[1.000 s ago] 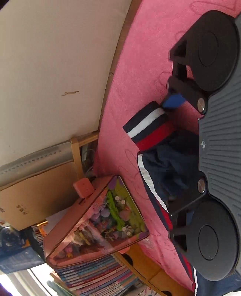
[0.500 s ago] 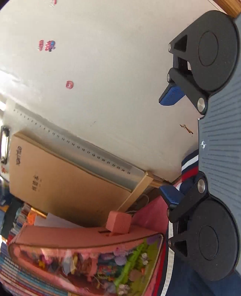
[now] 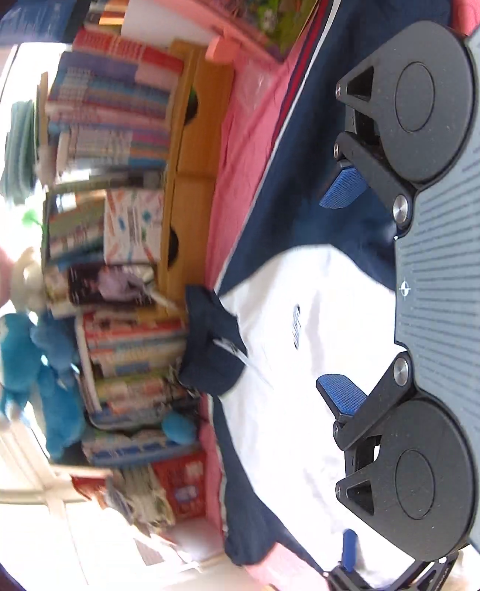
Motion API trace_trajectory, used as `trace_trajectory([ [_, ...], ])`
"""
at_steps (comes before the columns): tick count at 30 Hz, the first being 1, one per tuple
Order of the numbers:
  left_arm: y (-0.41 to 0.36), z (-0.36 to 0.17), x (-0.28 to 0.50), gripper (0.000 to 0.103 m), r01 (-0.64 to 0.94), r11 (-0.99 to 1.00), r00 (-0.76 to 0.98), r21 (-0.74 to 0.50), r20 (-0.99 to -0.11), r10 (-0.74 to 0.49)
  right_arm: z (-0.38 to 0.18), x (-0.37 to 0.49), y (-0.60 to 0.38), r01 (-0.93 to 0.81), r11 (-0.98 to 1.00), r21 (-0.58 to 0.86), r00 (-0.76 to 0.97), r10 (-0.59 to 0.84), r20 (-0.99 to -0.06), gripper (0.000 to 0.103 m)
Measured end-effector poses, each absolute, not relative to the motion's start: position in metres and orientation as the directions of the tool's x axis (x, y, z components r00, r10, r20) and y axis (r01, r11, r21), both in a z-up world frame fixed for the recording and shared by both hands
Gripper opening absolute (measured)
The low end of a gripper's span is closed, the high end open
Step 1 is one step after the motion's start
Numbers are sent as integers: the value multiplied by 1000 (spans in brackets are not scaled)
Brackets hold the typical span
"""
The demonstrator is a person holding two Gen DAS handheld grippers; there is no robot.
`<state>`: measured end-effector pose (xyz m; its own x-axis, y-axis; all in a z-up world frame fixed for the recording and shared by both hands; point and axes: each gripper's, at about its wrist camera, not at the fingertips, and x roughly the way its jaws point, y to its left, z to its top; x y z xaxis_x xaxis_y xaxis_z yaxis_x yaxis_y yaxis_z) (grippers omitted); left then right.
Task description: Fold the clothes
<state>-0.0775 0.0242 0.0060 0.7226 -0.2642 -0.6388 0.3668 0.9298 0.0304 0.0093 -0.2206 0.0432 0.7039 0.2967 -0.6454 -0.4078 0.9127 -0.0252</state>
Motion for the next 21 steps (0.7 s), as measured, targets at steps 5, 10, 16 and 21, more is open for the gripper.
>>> trace_trajectory([
  [5, 24, 6, -77, 103, 372, 928, 722, 28, -637, -270, 7, 32, -200, -345, 881, -324, 734, 38, -678, 98],
  [10, 26, 6, -77, 103, 377, 926, 722, 27, -634, -276, -5, 97, -275, 197, 789, -582, 621, -560, -548, 76],
  [16, 26, 6, -78, 103, 375, 927, 727, 30, -630, -274, 50, 73, -292, 92, 995, 40, 682, -34, -731, 70],
  [21, 26, 7, -78, 103, 374, 927, 728, 29, -629, -274, 50, 93, -205, -117, 981, 157, 558, 195, -806, 54],
])
